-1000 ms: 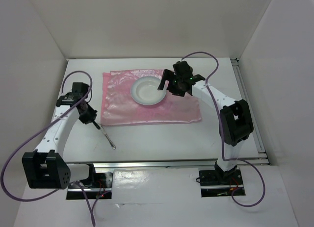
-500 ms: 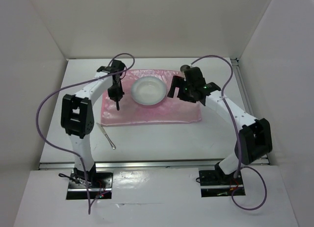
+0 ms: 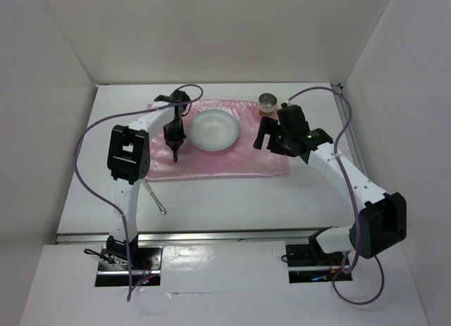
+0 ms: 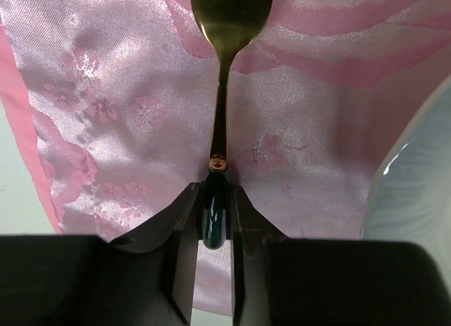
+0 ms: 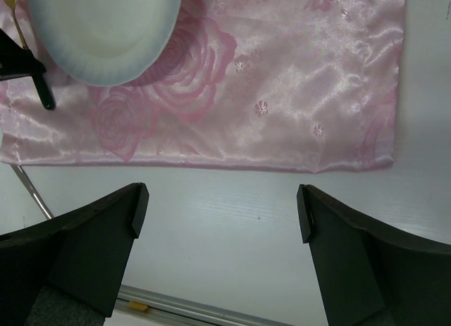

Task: Set the dinner table for one person

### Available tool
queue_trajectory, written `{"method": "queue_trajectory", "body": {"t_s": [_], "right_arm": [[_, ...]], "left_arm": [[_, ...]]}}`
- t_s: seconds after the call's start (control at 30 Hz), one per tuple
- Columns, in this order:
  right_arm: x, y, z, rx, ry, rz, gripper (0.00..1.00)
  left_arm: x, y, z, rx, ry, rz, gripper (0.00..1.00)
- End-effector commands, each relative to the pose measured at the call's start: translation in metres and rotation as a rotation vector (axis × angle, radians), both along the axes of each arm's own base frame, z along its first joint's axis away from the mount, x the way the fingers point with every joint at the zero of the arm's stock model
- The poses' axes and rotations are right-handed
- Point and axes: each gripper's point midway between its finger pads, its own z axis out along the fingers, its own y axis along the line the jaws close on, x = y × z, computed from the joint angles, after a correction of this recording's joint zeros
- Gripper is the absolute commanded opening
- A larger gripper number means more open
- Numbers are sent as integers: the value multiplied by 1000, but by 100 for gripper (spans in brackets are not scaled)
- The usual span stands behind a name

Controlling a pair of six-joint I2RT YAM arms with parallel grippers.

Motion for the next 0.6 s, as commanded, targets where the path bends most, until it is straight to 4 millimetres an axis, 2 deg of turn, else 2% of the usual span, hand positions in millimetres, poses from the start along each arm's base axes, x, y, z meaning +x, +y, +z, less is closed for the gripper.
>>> {"method": "queue_trajectory", "body": {"t_s": [0.0,0.03,0.17,0.33,0.37,0.4,0.43,0.47,0.5,0.53,0.57], "right_arm": [[1,-8,6,-25,-20,-15,100],[1,-8,6,-25,-20,-15,100],[0,-11,4,-35,-14,-21,100],[2,-7,10,-29,-42,9,100],[0,-2,15,-10,-56,41,100],[-4,4,8,-4,-47,76,100],[-5,13,16,25,-71,106,100],[-6,26,17,55,-90,158,100],[-15,45,16,68,-96,218,100],[-18,57,20,79,-117,251,100],[-18,72,14,81,-118,286,100]], "left_arm": [[-3,3,4,11,30,-30,29],[-3,3,4,11,30,-30,46],[-3,1,11,-1,20,-32,47],[7,-2,56,-24,-66,-23,47],[10,-2,77,-34,-106,-23,47],[9,-2,88,-38,-123,-23,47],[6,1,98,-28,-133,-20,47],[3,2,110,-29,-149,-30,49],[1,6,138,-24,-216,-24,49],[-4,9,151,-20,-238,-21,49],[-8,12,164,-17,-262,-18,49]]}}
